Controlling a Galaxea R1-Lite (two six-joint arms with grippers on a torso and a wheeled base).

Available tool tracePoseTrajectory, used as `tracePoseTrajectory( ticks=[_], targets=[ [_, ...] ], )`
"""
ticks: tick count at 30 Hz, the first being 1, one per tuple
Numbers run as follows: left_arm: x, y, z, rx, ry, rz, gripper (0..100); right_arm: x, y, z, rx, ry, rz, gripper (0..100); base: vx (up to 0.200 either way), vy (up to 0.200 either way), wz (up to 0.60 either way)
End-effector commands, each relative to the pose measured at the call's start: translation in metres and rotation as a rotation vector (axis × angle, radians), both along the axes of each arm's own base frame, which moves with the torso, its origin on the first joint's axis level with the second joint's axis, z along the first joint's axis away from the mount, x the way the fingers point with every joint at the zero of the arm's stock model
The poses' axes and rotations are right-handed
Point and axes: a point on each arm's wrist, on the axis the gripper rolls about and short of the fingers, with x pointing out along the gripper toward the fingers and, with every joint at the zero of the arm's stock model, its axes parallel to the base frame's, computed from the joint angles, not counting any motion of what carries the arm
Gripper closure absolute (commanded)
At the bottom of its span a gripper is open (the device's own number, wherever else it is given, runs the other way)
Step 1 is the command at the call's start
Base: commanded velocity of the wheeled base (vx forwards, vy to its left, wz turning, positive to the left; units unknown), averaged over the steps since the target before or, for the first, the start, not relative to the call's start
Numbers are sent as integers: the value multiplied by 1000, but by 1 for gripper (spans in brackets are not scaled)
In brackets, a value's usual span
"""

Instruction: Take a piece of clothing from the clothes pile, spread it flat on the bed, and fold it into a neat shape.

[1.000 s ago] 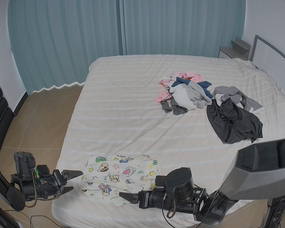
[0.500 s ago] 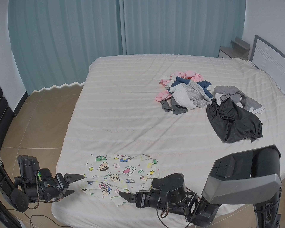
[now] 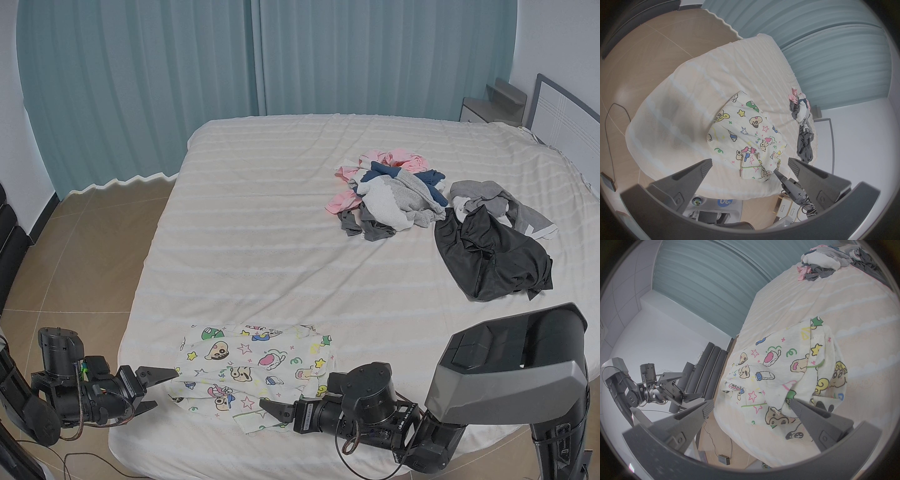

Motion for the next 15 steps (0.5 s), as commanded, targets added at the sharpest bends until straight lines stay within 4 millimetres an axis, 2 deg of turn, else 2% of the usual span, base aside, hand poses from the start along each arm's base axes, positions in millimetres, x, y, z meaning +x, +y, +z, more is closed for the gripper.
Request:
tracePoseTrajectory(
  ticks=[1,13,14,15],
  targets=[
    [0,0,0,-1,2,0,0,0,0,-1,-4,2,-1,0,0,0,0],
    [0,0,0,0,2,3,0,4,10,-13,-3,0,7,0,0,0,0],
    [0,0,0,0,2,3,0,4,10,-13,-5,0,8,100,0,0,0],
    [0,0,0,-1,2,1,0,4,10,-14,-8,-2,9,100,0,0,0]
  ],
)
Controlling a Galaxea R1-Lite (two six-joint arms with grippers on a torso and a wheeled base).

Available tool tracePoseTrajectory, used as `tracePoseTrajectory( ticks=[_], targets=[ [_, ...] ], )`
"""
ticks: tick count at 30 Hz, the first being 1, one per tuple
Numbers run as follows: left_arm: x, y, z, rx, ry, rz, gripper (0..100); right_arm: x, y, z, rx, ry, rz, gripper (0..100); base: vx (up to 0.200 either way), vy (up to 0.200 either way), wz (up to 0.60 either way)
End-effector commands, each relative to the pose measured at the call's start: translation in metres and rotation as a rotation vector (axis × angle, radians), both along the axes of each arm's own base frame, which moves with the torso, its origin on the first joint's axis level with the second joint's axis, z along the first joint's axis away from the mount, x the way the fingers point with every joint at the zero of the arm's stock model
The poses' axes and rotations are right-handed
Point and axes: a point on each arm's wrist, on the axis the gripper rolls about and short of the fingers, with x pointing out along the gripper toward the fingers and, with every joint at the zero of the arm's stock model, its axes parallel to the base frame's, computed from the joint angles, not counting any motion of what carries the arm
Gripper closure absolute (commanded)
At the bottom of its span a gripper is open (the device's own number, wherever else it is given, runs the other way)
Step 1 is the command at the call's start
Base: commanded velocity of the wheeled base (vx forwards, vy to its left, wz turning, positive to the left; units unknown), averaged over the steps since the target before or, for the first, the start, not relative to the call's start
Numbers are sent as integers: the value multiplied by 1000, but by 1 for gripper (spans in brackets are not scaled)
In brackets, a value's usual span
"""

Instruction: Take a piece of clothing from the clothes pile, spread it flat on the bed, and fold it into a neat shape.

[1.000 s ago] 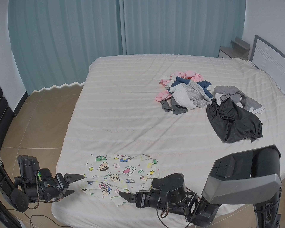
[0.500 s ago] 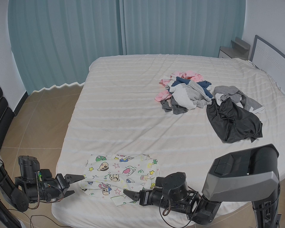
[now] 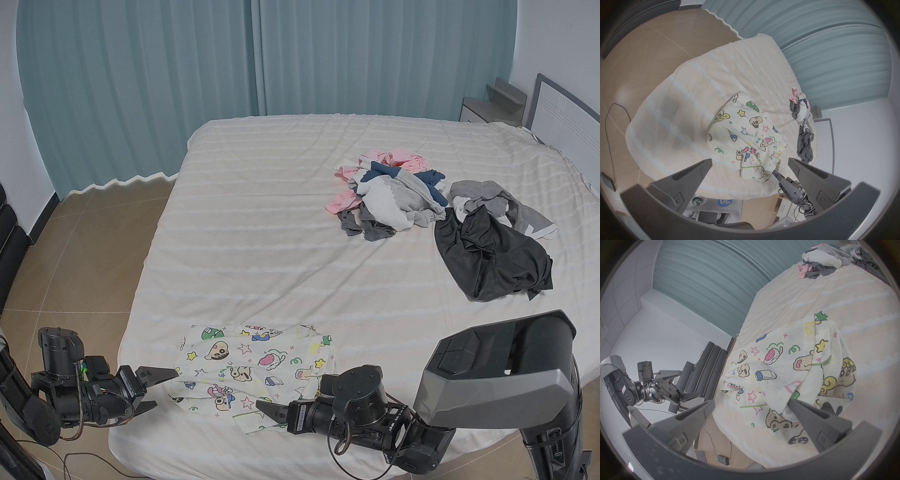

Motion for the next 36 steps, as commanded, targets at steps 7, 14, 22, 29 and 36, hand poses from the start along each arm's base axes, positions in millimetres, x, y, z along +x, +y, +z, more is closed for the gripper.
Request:
tracePoseTrajectory(
  ticks=[7,14,22,29,36],
  targets=[
    [1,0,0,0,1,3,0,0,-4,-10,-35,11,-4,100,0,0,0],
    [1,2,0,-1,1,11,0,0,-14,-5,-73,-23,3,100,0,0,0],
    [1,3,0,-1,-2,14,0,-13,-31,11,-86,-14,5,100,0,0,0],
    [1,3,0,-1,-2,14,0,-8,-50,21,-85,-9,-42,100,0,0,0],
    [1,3,0,-1,-2,16,0,-15,-57,15,-116,21,-40,100,0,0,0]
  ],
)
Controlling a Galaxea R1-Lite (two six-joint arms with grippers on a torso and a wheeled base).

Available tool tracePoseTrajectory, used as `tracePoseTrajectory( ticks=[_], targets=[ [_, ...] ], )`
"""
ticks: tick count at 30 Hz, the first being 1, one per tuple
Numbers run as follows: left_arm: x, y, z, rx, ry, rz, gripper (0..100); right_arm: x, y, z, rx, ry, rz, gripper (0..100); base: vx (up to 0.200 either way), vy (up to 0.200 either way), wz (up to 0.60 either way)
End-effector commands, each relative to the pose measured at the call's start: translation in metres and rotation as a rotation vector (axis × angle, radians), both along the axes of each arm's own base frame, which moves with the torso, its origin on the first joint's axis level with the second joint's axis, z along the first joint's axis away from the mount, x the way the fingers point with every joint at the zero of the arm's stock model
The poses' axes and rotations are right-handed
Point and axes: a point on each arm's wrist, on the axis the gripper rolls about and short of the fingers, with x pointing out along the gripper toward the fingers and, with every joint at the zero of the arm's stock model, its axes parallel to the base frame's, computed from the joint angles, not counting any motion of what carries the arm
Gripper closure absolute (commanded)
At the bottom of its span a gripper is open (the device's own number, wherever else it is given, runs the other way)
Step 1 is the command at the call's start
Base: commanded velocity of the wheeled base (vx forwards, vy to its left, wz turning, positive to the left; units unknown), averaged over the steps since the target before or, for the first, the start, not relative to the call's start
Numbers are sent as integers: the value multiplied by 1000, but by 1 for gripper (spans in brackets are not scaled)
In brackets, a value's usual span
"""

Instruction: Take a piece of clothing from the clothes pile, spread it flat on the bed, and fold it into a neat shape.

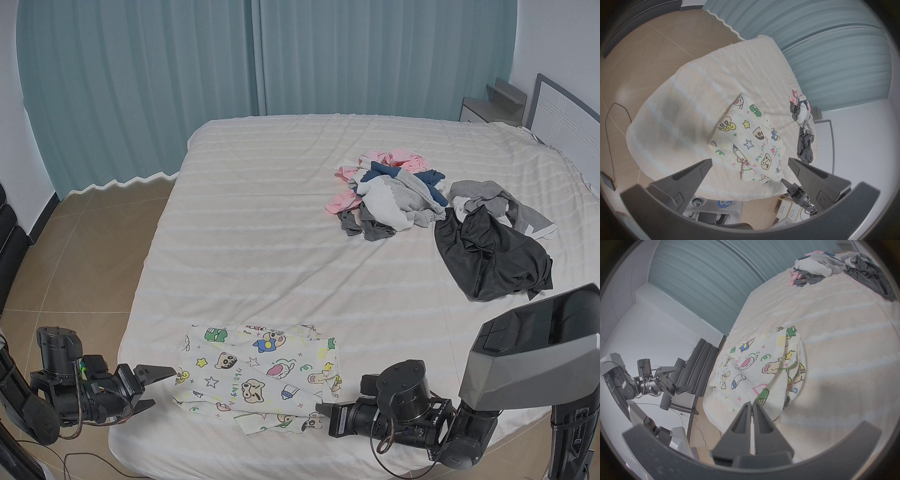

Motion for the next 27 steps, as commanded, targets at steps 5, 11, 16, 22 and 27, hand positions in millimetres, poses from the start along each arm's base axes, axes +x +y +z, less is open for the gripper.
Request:
tracePoseTrajectory(
  ticks=[5,11,16,22,27],
  targets=[
    [0,0,0,-1,1,1,0,-8,-10,-4,-33,31,-2,100,0,0,0],
    [0,0,0,0,3,2,0,-12,-16,-13,-70,64,-3,100,0,0,0],
    [0,0,-1,-1,4,-1,0,-9,-17,-18,-95,53,-2,100,0,0,0],
    [1,0,-1,0,4,0,0,-9,-18,-19,-106,48,6,100,0,0,0],
    [1,0,-1,0,4,0,0,-10,-15,-18,-106,34,16,0,0,0,0]
  ],
)
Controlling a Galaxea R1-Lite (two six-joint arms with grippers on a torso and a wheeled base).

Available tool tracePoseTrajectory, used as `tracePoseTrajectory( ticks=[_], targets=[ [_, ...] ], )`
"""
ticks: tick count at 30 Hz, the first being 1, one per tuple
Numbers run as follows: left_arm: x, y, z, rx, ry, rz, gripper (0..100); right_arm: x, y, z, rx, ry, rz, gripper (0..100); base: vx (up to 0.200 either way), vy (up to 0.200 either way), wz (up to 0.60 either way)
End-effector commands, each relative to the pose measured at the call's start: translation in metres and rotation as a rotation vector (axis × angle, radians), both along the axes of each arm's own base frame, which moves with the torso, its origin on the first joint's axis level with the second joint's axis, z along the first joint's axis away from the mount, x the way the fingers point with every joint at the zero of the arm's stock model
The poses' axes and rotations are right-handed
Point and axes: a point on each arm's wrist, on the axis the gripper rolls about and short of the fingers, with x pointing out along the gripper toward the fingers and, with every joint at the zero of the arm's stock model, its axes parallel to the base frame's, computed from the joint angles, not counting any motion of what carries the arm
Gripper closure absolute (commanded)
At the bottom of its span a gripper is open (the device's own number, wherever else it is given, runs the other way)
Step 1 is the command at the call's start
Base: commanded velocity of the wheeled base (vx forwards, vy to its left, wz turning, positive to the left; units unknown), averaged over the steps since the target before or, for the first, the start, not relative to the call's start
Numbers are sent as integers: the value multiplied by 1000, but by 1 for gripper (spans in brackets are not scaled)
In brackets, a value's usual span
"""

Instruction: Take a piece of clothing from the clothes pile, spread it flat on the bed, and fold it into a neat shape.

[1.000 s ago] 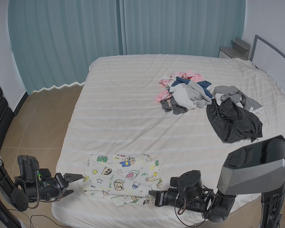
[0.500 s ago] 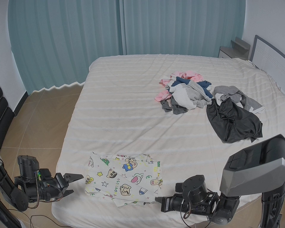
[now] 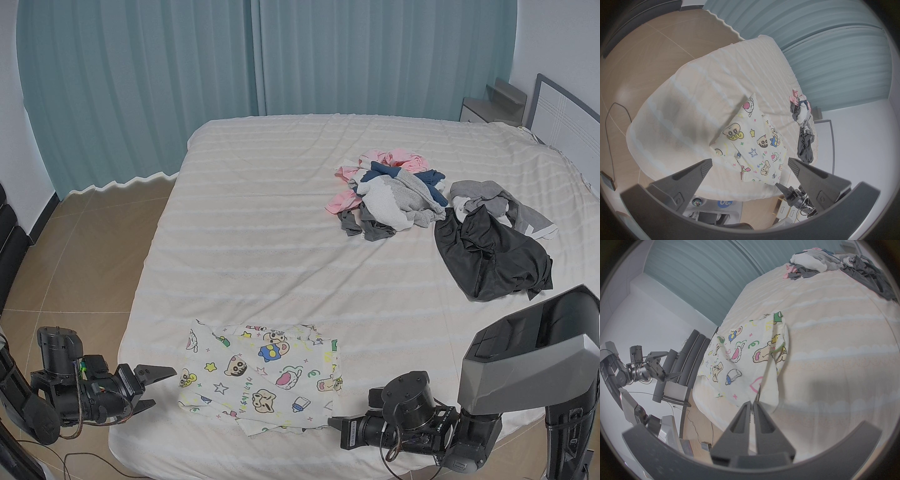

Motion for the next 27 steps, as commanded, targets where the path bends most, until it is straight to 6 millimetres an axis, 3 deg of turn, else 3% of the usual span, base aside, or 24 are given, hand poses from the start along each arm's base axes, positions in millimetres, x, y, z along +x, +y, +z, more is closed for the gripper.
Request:
tracePoseTrajectory(
  ticks=[1,5,14,21,27],
  targets=[
    [0,0,0,1,-1,2,0,0,2,3,8,-24,13,0,0,0,0],
    [4,0,2,46,-21,32,0,3,-5,14,40,-75,-1,0,0,0,0],
    [13,0,2,66,-34,56,0,7,-22,16,26,-68,-60,0,0,0,0],
    [19,2,4,47,-31,109,0,9,-24,23,41,-83,-70,0,0,0,0],
    [20,2,6,33,-36,115,0,9,-23,24,44,-87,-70,0,0,200,0]
  ],
)
